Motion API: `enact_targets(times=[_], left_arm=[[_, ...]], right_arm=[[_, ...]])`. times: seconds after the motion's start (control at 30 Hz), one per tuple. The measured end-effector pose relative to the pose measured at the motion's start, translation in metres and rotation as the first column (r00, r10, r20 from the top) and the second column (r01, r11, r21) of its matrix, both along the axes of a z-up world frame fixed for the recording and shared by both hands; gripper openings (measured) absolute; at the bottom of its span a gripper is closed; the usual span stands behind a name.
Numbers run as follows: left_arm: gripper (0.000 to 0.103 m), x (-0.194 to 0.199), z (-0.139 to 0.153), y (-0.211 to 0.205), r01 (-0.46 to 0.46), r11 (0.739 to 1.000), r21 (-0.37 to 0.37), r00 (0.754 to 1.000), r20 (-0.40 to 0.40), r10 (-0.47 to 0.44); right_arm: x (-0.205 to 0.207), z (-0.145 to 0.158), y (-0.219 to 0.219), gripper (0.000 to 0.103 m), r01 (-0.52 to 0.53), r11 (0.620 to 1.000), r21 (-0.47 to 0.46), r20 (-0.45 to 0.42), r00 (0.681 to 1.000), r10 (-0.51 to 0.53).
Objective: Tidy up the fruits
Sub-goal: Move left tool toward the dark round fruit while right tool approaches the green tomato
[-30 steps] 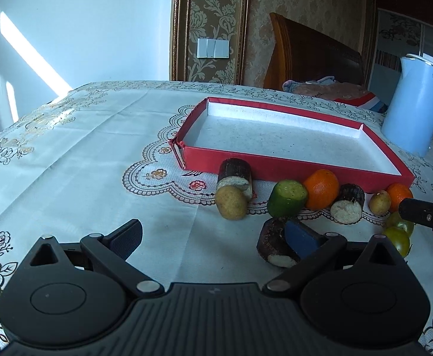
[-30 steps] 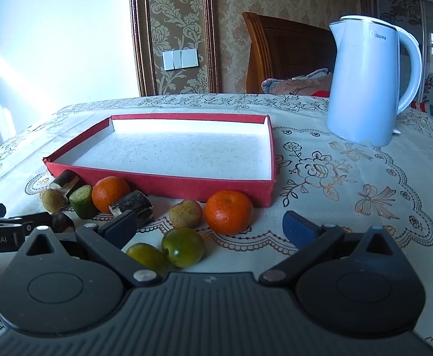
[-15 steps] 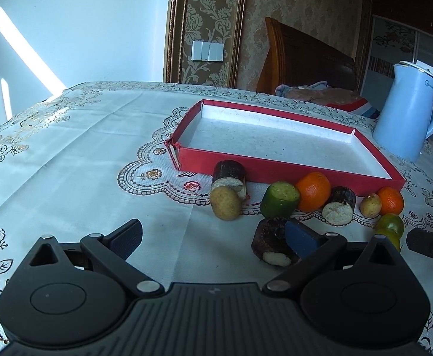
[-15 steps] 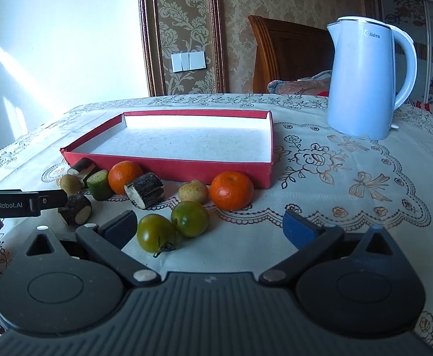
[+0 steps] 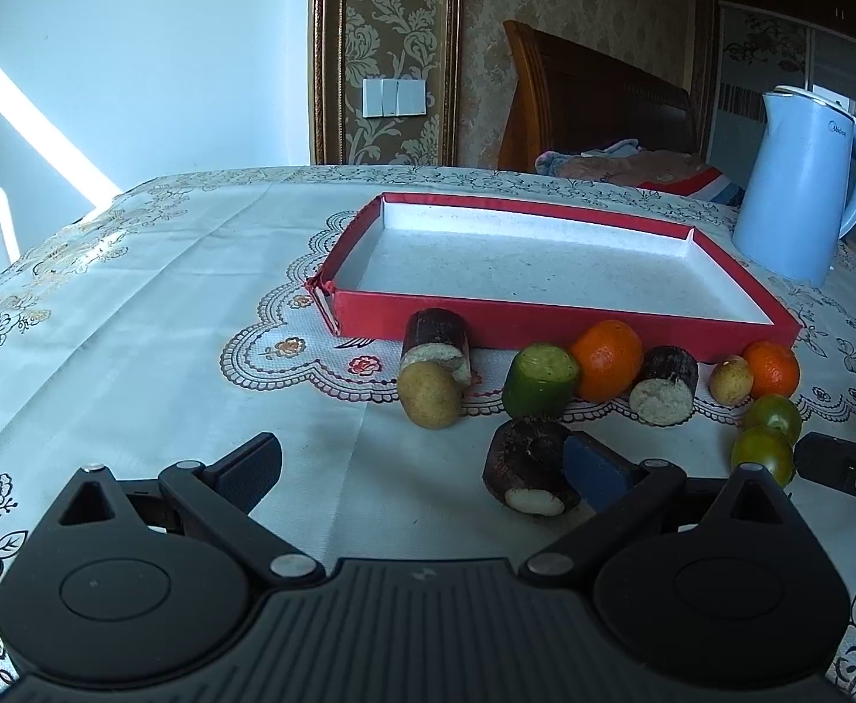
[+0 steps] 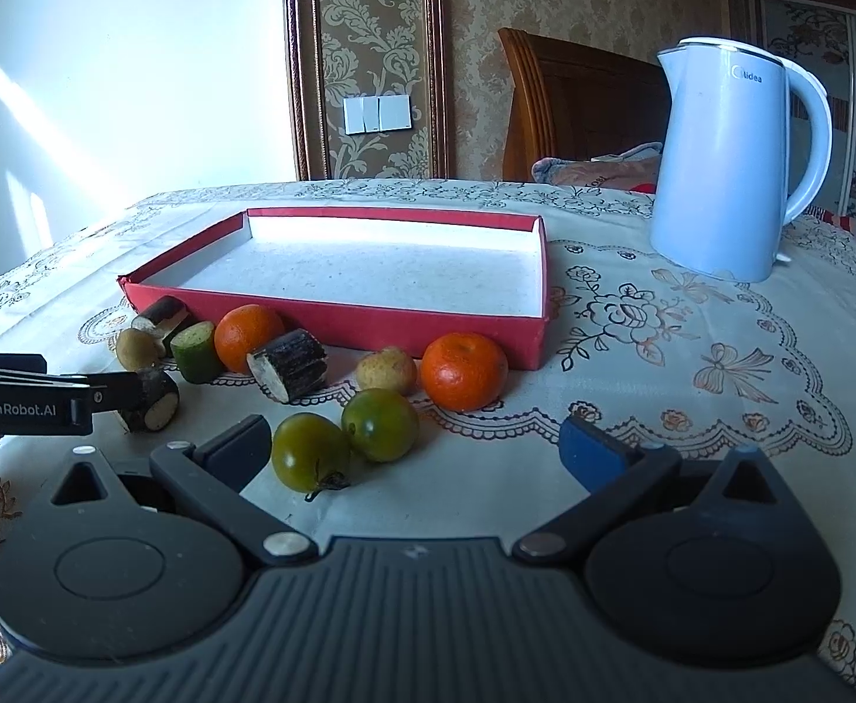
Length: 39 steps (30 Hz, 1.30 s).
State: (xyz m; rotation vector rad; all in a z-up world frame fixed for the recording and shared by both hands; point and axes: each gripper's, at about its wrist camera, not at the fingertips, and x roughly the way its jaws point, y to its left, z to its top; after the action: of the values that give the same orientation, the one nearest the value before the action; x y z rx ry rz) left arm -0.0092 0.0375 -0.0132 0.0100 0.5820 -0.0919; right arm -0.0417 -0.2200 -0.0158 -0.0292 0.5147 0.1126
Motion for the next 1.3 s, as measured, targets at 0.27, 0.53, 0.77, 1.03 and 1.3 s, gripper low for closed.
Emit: enact_targets(times=[0.27, 0.53, 0.77, 1.03, 1.3], left_arm=[[0.103, -0.007, 0.002, -0.017, -0.031, 0.992, 0.126, 0.999, 0.048, 0.025], [0.103, -0.010, 0.001, -0.025, -0.016, 0.987, 0.161, 0.999, 0.051, 0.008], [0.103, -0.010, -0.001, -0.025, -0.003, 0.990, 0.142, 0.999, 0.038, -0.002], [0.103, -0.008, -0.004, -0.030, 0.016, 0.986, 0.165, 1.000, 0.015, -0.019], [0.103, -0.016, -0.001, -0.019, 0.051, 0.990, 0.135, 0.998, 0.024, -0.055]], right_arm=[[0.001, -0.001, 0.000, 0.103, 0.005, 1.000, 0.004, -0.002, 1.000, -0.005], [0.000, -0.001, -0.001, 0.103, 0.013, 1.000, 0.009, 0.004, 1.000, -0.014], [0.000, -0.001, -0.002, 0.103, 0.016, 1.000, 0.014, 0.007, 1.000, -0.016], [0.000, -0.001, -0.002, 0.103, 0.010, 1.000, 0.020, 0.009, 1.000, -0.010], [-0.004, 0.001, -0.003, 0.103, -0.002, 1.000, 0.024, 0.012, 1.000, 0.002]])
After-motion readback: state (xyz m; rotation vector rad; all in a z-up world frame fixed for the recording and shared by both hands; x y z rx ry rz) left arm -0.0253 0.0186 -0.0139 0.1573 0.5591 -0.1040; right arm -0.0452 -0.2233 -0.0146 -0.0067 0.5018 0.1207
